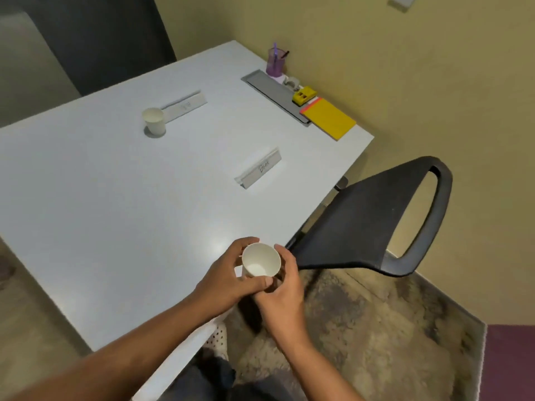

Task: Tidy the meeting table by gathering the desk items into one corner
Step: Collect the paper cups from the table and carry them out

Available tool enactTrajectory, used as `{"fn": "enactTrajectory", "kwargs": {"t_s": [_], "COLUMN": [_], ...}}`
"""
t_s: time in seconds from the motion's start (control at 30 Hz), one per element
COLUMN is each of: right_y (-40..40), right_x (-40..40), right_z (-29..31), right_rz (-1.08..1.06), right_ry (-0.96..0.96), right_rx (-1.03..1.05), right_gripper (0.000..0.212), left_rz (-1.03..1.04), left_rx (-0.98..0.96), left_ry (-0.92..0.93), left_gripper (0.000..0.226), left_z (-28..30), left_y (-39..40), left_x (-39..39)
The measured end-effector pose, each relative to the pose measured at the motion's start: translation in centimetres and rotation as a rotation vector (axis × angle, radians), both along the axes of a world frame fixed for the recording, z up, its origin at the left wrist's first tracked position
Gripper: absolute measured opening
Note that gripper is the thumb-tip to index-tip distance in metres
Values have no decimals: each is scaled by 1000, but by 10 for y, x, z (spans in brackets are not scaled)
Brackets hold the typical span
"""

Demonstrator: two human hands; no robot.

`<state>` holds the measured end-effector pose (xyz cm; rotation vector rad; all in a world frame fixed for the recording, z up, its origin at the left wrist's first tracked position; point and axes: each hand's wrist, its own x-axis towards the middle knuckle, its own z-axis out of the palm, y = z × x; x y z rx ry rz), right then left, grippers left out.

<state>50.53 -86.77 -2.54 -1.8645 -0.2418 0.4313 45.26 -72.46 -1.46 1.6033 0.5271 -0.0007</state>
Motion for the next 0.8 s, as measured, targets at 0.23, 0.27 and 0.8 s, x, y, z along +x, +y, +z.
{"fn": "enactTrajectory", "kwargs": {"t_s": [0.23,0.27,0.8], "right_y": [80,92,158], "right_x": [61,68,160], "right_z": [-24,-30,-208], "right_rz": [183,206,415], "right_ry": [7,6,-669], "right_rx": [-45,-47,-717], "right_gripper": [82,82,63], "left_rz": [251,283,624], "left_rx": [-9,6,339], "left_ry": [10,21,-2], "left_gripper": [82,76,76], "left_z": [-21,-27,-134], "left_y": [53,62,160], "left_x": [36,42,166]}}
